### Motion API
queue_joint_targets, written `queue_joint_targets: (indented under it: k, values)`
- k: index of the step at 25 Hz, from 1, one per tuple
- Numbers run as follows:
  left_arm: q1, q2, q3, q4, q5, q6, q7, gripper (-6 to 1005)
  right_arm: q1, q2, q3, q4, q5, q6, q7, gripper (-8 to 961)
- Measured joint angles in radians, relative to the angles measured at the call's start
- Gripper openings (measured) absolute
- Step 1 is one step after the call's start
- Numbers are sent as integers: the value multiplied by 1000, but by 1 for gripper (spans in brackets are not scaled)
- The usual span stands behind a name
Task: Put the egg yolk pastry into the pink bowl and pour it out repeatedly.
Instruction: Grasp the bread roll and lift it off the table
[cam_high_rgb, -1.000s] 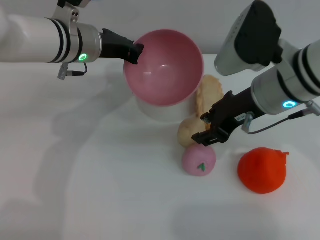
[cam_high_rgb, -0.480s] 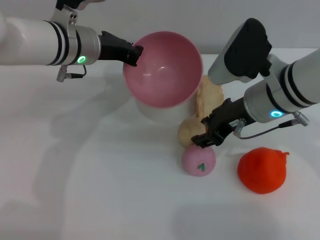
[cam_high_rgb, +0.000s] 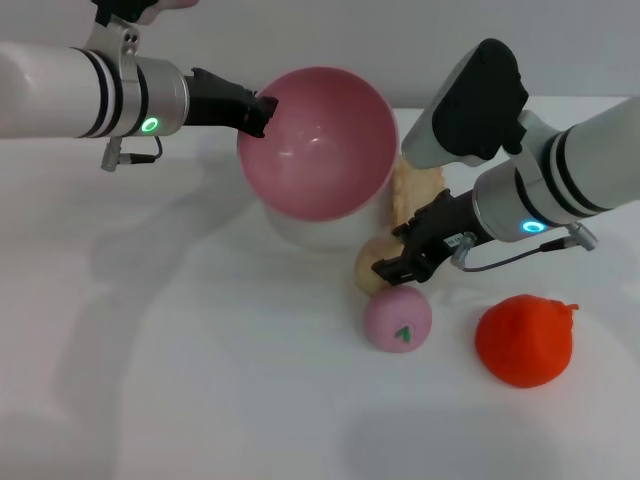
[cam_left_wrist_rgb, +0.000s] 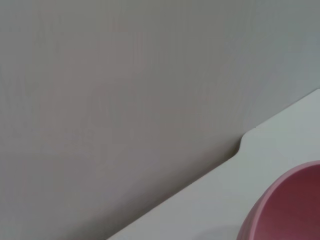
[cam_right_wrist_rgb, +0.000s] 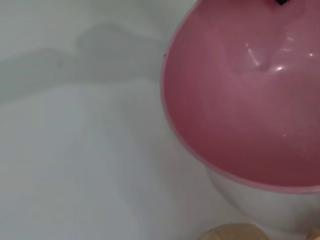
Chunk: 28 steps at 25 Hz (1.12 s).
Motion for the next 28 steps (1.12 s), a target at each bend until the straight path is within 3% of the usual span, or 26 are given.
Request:
queue_joint_targets:
  k: [11,22,28]
  values:
    - [40,-2,12,72,2,47,-26,44,68,3,-138,144,1,133,43,459]
    - [48,-2,12,89,2,57,-35,43,21,1,-196,98,-6,211,34,454]
    - [49,-2,12,89,2,57,-36,43,21,-1,-201,95,-7,212,33,395]
